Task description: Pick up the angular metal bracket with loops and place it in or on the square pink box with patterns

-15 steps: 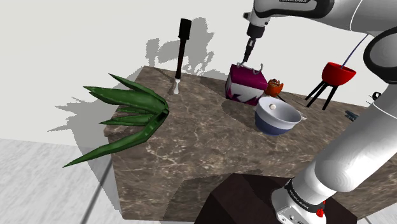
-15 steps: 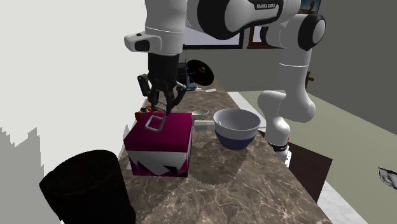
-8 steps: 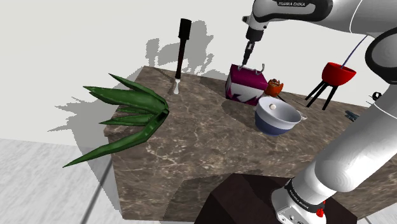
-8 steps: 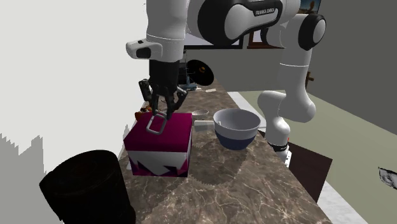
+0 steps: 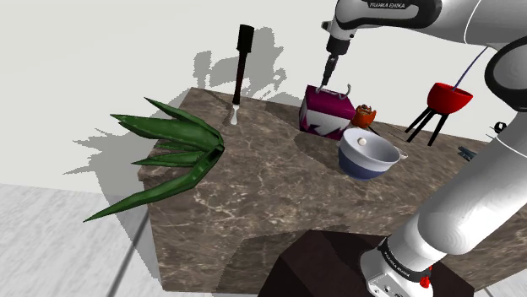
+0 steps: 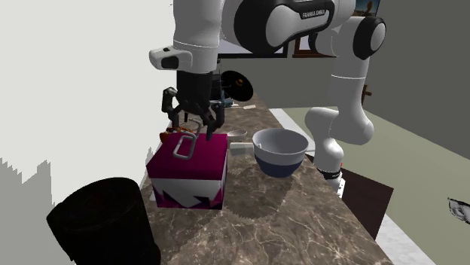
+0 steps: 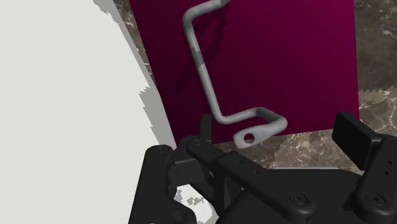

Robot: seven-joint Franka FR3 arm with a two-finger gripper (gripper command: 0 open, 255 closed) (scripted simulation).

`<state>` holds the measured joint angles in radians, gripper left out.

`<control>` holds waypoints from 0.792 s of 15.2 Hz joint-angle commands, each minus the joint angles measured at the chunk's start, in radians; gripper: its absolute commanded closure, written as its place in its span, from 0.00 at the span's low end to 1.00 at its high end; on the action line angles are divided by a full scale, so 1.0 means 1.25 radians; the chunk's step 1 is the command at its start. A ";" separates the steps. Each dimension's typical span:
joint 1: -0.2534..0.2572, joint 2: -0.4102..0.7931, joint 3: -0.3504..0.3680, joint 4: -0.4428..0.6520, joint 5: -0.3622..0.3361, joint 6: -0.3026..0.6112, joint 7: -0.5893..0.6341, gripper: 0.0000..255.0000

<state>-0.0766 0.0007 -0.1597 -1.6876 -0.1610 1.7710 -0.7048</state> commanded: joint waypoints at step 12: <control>0.006 0.010 0.006 0.114 0.003 -0.104 -0.004 0.00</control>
